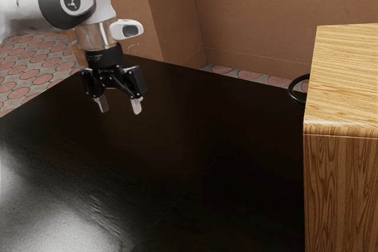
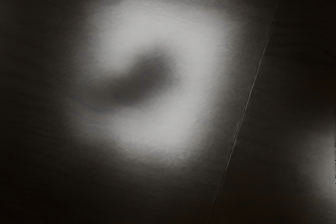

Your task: Pull the drawer handle with one arm to open the drawer

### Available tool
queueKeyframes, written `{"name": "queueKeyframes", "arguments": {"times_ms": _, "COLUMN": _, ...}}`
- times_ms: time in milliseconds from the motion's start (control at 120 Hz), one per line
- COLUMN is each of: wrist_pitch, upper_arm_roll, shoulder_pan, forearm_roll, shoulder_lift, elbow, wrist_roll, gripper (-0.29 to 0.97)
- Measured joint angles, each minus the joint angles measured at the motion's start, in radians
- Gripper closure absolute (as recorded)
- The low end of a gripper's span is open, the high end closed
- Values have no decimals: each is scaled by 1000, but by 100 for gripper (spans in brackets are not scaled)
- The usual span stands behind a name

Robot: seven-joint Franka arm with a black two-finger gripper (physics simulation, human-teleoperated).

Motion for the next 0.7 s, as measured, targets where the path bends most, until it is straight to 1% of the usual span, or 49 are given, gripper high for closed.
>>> {"name": "queueKeyframes", "arguments": {"times_ms": 200, "wrist_pitch": 31, "upper_arm_roll": 0, "shoulder_pan": 7, "forearm_roll": -3, "shoulder_lift": 7, "elbow": 2, "wrist_roll": 80, "gripper": 0}}
{"name": "queueKeyframes", "arguments": {"times_ms": 225, "wrist_pitch": 32, "upper_arm_roll": 0, "shoulder_pan": 2, "forearm_roll": -4, "shoulder_lift": -18, "elbow": 26, "wrist_roll": 88, "gripper": 0}}
{"name": "queueKeyframes", "arguments": {"times_ms": 242, "wrist_pitch": 32, "upper_arm_roll": -3, "shoulder_pan": -1, "forearm_roll": -7, "shoulder_lift": -56, "elbow": 47, "wrist_roll": 93, "gripper": 0}}
{"name": "queueKeyframes", "arguments": {"times_ms": 275, "wrist_pitch": 33, "upper_arm_roll": -13, "shoulder_pan": -6, "forearm_roll": -36, "shoulder_lift": -128, "elbow": 73, "wrist_roll": 99, "gripper": 0}}
{"name": "queueKeyframes", "arguments": {"times_ms": 308, "wrist_pitch": 34, "upper_arm_roll": -23, "shoulder_pan": -5, "forearm_roll": -72, "shoulder_lift": -168, "elbow": 87, "wrist_roll": 100, "gripper": 0}}
{"name": "queueKeyframes", "arguments": {"times_ms": 333, "wrist_pitch": 38, "upper_arm_roll": -35, "shoulder_pan": 3, "forearm_roll": -92, "shoulder_lift": -180, "elbow": 93, "wrist_roll": 99, "gripper": 0}}
{"name": "queueKeyframes", "arguments": {"times_ms": 383, "wrist_pitch": 54, "upper_arm_roll": -91, "shoulder_pan": 51, "forearm_roll": -111, "shoulder_lift": -186, "elbow": 91, "wrist_roll": 92, "gripper": 0}}
{"name": "queueKeyframes", "arguments": {"times_ms": 433, "wrist_pitch": 68, "upper_arm_roll": -118, "shoulder_pan": 61, "forearm_roll": -124, "shoulder_lift": -183, "elbow": 78, "wrist_roll": 76, "gripper": 0}}
{"name": "queueKeyframes", "arguments": {"times_ms": 533, "wrist_pitch": 88, "upper_arm_roll": -136, "shoulder_pan": 29, "forearm_roll": -138, "shoulder_lift": -175, "elbow": 60, "wrist_roll": 41, "gripper": 0}}
{"name": "queueKeyframes", "arguments": {"times_ms": 650, "wrist_pitch": 124, "upper_arm_roll": -140, "shoulder_pan": -37, "forearm_roll": -137, "shoulder_lift": -172, "elbow": 7, "wrist_roll": 5, "gripper": 0}}
{"name": "queueKeyframes", "arguments": {"times_ms": 700, "wrist_pitch": 149, "upper_arm_roll": -141, "shoulder_pan": -65, "forearm_roll": -136, "shoulder_lift": -154, "elbow": -13, "wrist_roll": -13, "gripper": 0}}
